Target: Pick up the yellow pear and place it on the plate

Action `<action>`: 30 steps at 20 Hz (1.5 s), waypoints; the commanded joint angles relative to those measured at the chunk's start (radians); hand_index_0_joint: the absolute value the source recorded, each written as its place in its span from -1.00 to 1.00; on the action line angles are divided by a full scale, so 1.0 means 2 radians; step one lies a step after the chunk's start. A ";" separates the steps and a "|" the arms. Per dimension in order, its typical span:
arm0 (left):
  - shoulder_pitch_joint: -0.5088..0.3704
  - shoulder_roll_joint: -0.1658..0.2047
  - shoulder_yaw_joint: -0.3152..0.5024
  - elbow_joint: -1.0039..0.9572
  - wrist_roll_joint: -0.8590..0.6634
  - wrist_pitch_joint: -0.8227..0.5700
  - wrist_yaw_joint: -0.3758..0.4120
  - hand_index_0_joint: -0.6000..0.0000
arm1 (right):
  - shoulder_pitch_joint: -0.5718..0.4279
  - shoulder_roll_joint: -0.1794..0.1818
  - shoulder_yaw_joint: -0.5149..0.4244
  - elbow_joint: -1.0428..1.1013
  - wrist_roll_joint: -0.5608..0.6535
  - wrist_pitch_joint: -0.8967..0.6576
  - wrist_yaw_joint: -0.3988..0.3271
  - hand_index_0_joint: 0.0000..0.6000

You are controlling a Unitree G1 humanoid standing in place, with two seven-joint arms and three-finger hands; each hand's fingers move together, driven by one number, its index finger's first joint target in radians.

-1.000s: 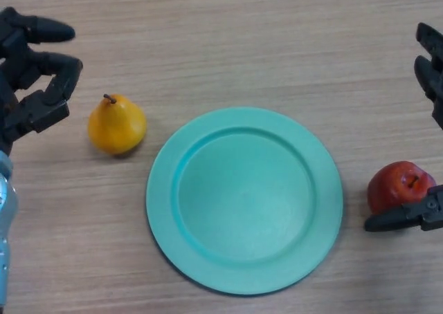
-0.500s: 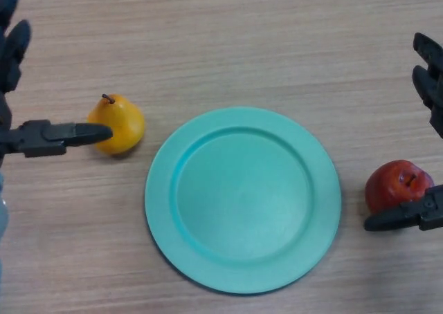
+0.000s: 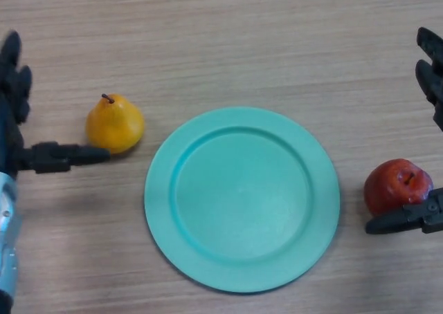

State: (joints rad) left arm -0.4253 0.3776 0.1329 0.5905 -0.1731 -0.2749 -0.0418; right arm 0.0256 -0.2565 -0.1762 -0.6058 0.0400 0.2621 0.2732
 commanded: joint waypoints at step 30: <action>-0.158 0.007 -0.010 0.277 0.133 -0.206 0.131 -1.00 | 0.005 -0.009 -0.048 -0.046 0.021 -0.041 0.001 -1.00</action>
State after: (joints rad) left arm -0.6973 0.3299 0.0751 1.1928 0.0925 -0.5744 0.1725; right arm 0.0574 -0.2535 -0.2217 -0.6315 0.0411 0.2648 0.2909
